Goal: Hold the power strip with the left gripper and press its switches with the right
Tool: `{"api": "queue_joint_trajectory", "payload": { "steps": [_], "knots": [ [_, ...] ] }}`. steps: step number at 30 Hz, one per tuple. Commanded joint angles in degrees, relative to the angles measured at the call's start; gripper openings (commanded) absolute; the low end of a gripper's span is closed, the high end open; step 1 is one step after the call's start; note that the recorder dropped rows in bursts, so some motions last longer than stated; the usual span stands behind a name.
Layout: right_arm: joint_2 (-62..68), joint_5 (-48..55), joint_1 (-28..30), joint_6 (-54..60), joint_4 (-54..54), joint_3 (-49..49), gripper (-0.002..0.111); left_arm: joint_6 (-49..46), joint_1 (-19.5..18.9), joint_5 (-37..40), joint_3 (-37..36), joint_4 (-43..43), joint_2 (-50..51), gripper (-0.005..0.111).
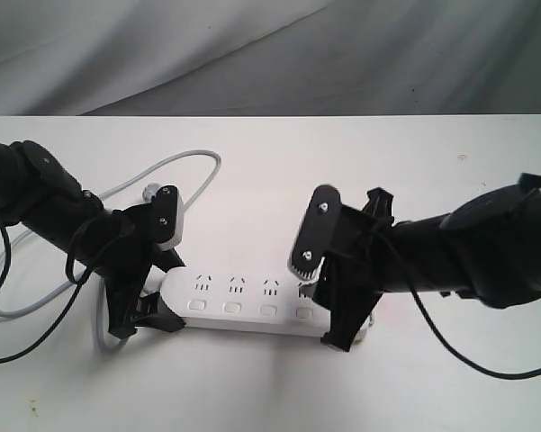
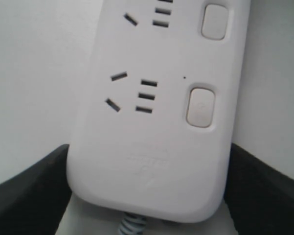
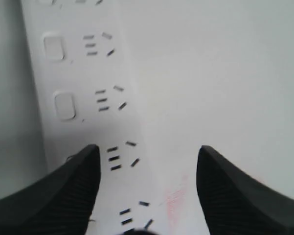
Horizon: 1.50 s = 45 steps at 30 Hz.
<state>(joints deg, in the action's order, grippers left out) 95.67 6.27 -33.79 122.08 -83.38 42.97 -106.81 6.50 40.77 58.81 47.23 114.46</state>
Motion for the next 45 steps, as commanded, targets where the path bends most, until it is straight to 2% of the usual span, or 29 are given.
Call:
{"api": "queue_joint_trajectory", "payload": {
  "steps": [1,12,22,29,45],
  "knots": [
    [-7.1,-0.9,-0.1,0.1,0.3,-0.9,0.054,0.3,0.1,0.0,0.2,0.8,-0.2,0.056],
    [-16.2,-3.3,-0.1,0.0,0.3,-8.4,0.054,0.3,0.1,0.0,0.2,0.8,-0.2,0.056],
    [-8.0,-3.3,-0.1,0.7,-1.6,-8.0,0.054,0.3,0.1,0.0,0.2,0.8,-0.2,0.056],
    [-2.1,-3.3,0.4,0.7,-1.6,-3.1,0.054,0.3,0.1,0.0,0.2,0.8,-0.2,0.056],
    [-1.3,-3.4,3.1,0.7,-1.8,-4.5,0.054,0.3,0.1,0.0,0.2,0.8,-0.2,0.056]
  ]
}}
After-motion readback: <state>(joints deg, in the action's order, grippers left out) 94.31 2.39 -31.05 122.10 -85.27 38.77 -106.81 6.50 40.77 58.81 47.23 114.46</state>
